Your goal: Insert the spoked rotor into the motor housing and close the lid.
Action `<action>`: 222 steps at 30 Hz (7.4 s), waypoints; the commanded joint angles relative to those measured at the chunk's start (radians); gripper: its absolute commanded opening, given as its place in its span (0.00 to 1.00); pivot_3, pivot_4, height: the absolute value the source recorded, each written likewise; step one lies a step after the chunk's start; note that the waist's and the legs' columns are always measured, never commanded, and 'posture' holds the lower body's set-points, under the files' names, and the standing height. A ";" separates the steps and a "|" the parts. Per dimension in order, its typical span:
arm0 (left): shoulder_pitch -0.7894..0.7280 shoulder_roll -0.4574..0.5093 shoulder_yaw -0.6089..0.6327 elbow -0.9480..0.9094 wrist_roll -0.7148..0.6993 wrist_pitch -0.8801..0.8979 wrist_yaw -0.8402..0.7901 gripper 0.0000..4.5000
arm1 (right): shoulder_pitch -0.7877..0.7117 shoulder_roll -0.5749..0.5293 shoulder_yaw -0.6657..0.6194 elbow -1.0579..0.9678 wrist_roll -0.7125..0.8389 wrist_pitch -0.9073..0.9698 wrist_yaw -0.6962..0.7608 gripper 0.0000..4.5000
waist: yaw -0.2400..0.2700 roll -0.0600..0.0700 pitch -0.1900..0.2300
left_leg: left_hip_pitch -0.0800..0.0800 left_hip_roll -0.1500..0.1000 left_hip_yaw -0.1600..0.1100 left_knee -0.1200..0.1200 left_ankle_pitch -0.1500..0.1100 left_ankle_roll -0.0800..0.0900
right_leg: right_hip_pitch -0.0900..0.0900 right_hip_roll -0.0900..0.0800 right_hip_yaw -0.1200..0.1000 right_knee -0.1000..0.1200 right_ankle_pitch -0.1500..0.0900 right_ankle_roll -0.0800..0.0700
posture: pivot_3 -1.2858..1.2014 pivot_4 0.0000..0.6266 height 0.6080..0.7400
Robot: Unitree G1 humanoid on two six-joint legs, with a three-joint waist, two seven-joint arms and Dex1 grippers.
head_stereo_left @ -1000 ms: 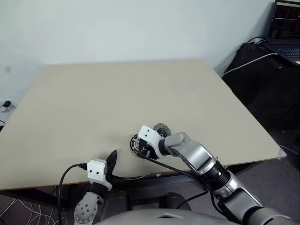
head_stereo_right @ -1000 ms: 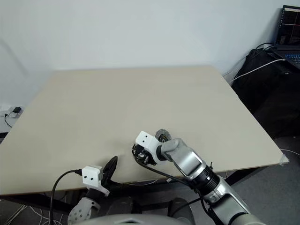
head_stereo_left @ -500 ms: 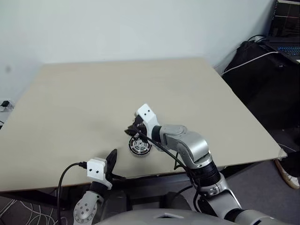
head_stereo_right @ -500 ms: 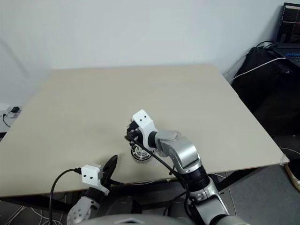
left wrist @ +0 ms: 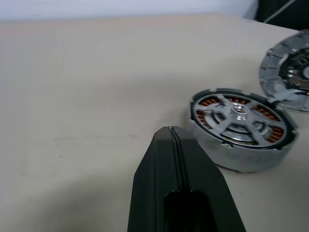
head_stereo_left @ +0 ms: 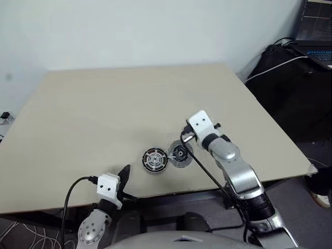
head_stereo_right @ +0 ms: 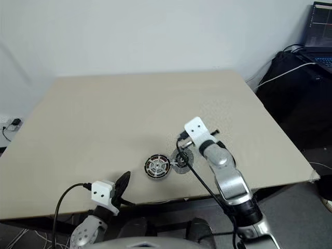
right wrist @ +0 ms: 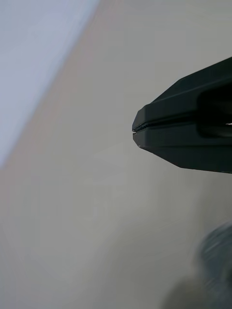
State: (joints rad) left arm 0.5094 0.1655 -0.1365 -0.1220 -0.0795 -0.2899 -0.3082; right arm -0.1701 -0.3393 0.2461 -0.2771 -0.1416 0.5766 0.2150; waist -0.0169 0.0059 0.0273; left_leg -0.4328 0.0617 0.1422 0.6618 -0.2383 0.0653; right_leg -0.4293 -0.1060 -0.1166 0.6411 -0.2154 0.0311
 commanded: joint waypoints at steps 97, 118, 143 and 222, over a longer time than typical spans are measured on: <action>-0.045 0.012 -0.004 0.069 -0.006 -0.073 -0.020 0.00 | -0.087 0.092 0.184 0.368 0.195 -0.258 0.498 0.91 | 0.004 0.000 -0.001 | 0.002 0.001 -0.001 0.003 0.000 0.000 | 0.002 0.001 0.000 0.002 0.000 0.000 | 0.52 0.00 1.00; -0.041 0.015 0.016 0.117 -0.016 -0.115 -0.040 0.00 | -0.060 0.118 0.139 0.308 0.210 -0.226 0.442 0.71 | 0.006 0.000 -0.001 | 0.002 0.001 -0.001 0.003 0.000 0.000 | 0.002 0.001 0.000 0.003 0.000 0.000 | 0.52 0.00 1.00; -0.039 0.006 0.009 0.108 -0.005 -0.110 -0.030 0.00 | -0.065 0.107 0.193 0.332 0.128 -0.192 0.425 0.71 | 0.005 0.001 -0.003 | 0.002 0.001 -0.001 0.004 0.000 0.000 | 0.002 0.001 0.000 0.003 0.000 0.000 | 0.52 0.00 1.00; -0.558 0.105 0.015 0.056 -0.271 0.981 -0.174 0.00 | -0.074 0.094 0.211 0.332 0.111 -0.106 0.402 0.71 | 0.006 0.003 -0.014 | 0.005 0.001 -0.002 0.006 0.001 -0.001 | 0.006 0.006 0.005 0.003 0.002 0.001 | 0.52 0.00 1.00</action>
State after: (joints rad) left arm -0.0449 0.2753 -0.1100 -0.0740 -0.3611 0.6715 -0.4938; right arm -0.2477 -0.2330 0.4659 0.0564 -0.0156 0.4520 0.6244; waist -0.0109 0.0094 0.0135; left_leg -0.4279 0.0626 0.1403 0.6673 -0.2371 0.0641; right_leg -0.4233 -0.0997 -0.1117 0.6441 -0.2138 0.0320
